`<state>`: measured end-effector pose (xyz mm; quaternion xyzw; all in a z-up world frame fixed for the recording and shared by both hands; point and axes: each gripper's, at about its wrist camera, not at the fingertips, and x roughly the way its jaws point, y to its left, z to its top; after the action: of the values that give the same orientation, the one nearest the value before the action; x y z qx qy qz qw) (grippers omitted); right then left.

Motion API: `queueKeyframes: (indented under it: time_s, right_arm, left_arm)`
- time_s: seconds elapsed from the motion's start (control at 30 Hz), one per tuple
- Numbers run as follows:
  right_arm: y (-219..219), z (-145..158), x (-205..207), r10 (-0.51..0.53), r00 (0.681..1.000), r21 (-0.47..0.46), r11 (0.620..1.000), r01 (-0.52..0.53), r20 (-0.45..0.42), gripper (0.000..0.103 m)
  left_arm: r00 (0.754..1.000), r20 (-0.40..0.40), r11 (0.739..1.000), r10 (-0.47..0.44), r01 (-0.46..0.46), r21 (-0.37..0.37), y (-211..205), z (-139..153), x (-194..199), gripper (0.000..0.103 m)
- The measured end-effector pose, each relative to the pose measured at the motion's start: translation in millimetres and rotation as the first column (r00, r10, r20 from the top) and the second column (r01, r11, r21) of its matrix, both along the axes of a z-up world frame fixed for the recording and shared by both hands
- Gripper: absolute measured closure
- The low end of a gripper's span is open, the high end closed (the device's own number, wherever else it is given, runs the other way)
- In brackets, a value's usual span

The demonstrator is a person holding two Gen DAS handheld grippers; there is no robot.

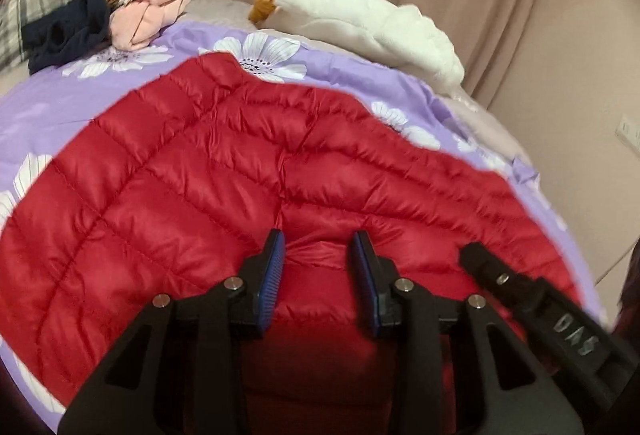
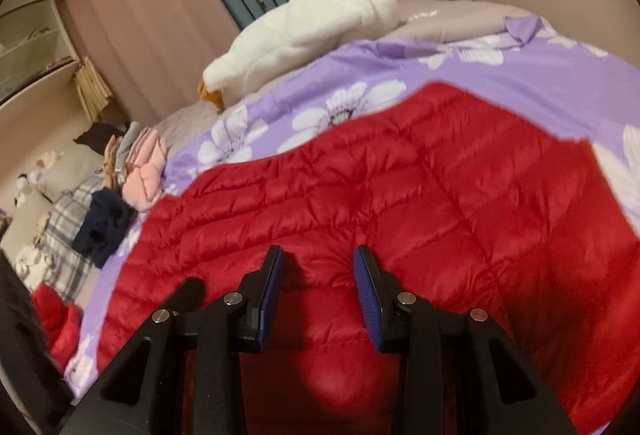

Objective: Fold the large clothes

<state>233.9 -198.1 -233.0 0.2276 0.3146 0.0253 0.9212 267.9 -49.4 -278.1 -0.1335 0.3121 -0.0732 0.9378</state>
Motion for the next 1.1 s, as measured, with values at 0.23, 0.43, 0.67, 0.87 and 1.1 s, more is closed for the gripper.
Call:
queueKeyframes:
  time_s: [0.23, 0.43, 0.67, 0.87, 1.1]
  right_arm:
    - [8.1, -21.8, 5.9, 0.010, 1.000, -0.092, 0.996, -0.011, -0.015, 0.067]
    - [2.9, -27.9, 6.9, 0.018, 1.000, -0.057, 0.998, -0.019, -0.026, 0.068]
    - [3.2, -28.5, 6.7, 0.019, 1.000, -0.062, 0.998, -0.021, -0.023, 0.068]
    - [3.0, -28.6, 6.5, 0.020, 1.000, -0.062, 0.998, -0.021, -0.022, 0.068]
    - [2.9, -29.0, 6.0, 0.020, 1.000, -0.063, 0.998, -0.021, -0.022, 0.068]
  left_arm:
    - [1.000, -0.026, 0.999, 0.001, -0.002, -0.044, 4.3, -13.4, 10.2, 0.066]
    - [0.999, -0.041, 0.999, 0.000, -0.002, -0.046, 3.3, -17.0, 11.8, 0.066]
    - [0.999, -0.042, 0.999, -0.001, -0.001, -0.051, 3.7, -17.8, 11.2, 0.066]
    - [0.999, -0.041, 0.999, -0.001, -0.001, -0.047, 3.5, -17.8, 11.2, 0.066]
    - [0.999, -0.042, 0.999, -0.002, 0.000, -0.048, 3.5, -18.3, 11.1, 0.066]
